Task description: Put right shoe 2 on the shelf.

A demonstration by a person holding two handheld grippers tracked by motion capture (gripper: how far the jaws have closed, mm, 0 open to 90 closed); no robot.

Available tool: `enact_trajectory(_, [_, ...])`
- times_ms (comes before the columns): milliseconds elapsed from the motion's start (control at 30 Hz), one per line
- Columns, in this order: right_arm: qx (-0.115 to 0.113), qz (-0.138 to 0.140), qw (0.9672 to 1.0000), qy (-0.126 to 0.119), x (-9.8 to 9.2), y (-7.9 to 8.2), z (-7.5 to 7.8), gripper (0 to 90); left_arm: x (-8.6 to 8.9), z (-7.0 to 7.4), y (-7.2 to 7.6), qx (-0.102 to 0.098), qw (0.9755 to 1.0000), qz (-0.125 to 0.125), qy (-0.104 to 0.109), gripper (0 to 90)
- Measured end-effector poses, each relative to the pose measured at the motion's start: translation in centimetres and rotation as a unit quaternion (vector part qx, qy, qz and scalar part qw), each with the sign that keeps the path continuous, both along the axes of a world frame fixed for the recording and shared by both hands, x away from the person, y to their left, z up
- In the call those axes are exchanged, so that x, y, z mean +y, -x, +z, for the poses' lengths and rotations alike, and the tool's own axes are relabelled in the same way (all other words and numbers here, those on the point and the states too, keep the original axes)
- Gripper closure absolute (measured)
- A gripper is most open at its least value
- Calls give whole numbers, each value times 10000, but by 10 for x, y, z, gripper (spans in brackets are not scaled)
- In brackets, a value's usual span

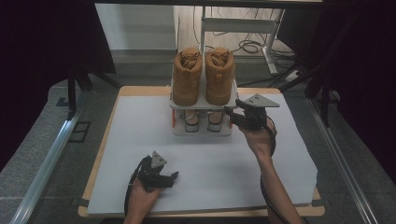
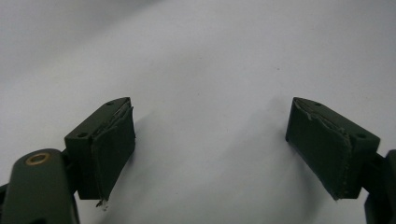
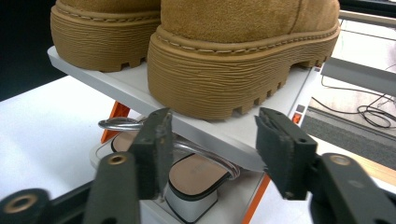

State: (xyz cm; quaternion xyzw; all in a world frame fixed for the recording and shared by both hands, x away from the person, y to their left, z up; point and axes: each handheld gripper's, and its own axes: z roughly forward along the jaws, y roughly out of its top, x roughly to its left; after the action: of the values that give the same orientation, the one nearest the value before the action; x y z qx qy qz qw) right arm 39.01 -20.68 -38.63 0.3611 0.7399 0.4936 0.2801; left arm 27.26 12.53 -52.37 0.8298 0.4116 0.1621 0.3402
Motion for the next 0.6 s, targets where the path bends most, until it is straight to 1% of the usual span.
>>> enact_trajectory(167, [54, 12, 10000, -32, -5, 4, 2, 321, 0, 0, 0, -13, 10000, -11, -14, 159])
enact_trajectory(267, [88, 6, 10000, 13, -7, 7, 2, 281, 0, 0, 0, -11, 10000, -7, 1, 159])
enact_trajectory(467, [159, 12, 9998, 97, -13, 14, -2, 214, 0, 0, 0, -14, 10000, -3, 1, 158])
enact_trajectory(600, [242, 32, 9996, 159, -17, 17, -7, 192, 0, 0, 0, -14, 10000, 4, 3, 158])
